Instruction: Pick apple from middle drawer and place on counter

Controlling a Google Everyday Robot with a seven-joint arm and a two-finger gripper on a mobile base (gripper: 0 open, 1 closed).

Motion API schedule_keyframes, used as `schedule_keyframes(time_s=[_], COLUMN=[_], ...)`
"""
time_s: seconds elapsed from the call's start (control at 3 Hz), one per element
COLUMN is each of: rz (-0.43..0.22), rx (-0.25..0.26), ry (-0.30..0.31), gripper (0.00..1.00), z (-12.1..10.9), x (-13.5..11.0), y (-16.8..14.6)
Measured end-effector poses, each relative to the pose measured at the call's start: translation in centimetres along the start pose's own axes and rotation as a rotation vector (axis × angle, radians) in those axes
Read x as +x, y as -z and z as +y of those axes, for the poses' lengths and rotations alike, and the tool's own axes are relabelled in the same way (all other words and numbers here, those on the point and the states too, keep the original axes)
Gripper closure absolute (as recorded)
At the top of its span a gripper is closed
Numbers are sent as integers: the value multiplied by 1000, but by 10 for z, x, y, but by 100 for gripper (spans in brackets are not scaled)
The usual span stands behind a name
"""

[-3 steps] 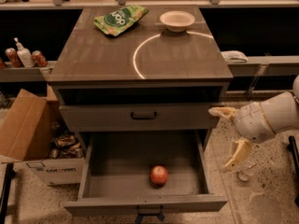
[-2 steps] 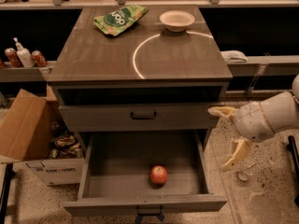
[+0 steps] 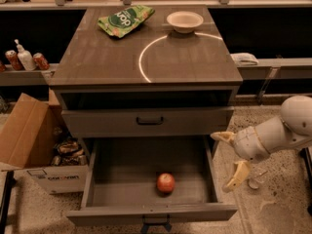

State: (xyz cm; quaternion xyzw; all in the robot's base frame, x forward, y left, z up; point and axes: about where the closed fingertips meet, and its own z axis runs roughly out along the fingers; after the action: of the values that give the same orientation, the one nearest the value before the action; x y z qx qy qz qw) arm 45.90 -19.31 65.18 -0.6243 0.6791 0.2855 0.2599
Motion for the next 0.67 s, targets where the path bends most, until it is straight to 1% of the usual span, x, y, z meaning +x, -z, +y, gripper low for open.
schedule_keyframes(time_s=[0.33,0.67], rz=[10,10], rx=[-45,-45], ry=[-45,-45], gripper=[0,0], z=[-2,-2], x=[30,30], y=[-40,-40])
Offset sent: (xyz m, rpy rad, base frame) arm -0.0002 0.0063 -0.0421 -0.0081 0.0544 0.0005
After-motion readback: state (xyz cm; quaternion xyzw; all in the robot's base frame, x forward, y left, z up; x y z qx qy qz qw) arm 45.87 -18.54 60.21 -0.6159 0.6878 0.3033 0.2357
